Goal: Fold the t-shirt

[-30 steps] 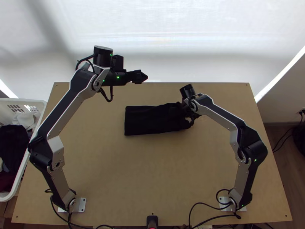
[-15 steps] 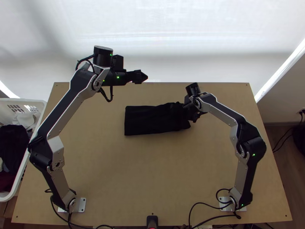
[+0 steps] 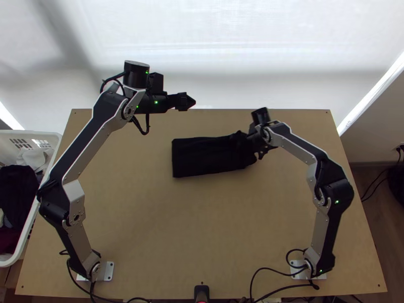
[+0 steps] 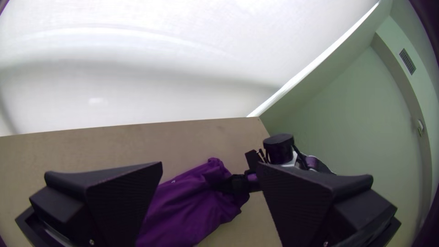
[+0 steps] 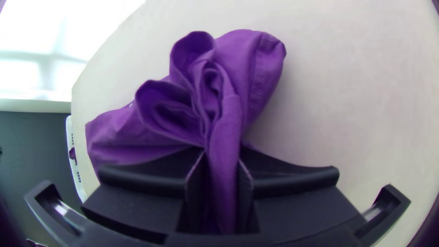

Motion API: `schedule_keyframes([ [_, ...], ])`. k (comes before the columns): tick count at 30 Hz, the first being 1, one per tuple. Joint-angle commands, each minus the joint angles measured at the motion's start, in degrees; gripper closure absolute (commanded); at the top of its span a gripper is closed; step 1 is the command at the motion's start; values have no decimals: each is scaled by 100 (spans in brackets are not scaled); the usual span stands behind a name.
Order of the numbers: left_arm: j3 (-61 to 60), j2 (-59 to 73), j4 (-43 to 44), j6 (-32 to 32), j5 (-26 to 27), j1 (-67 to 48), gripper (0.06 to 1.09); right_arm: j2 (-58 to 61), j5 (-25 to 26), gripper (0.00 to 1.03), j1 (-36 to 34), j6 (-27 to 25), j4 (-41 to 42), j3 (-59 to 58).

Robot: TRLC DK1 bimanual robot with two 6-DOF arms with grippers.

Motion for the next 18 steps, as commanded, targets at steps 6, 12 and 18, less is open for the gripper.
schedule_keyframes([
  [6, -108, -216, 31, -57, -16, 51, 9, -149, 209, 100, -996, 108, 200, 154],
  [12, -125, -242, 31, -57, -16, 77, 9, -158, 543, 100, -1717, 143, 217, 233],
  [18, -117, -233, 31, -57, -16, 68, 9, -272, 816, 100, -2306, 143, 226, 145],
])
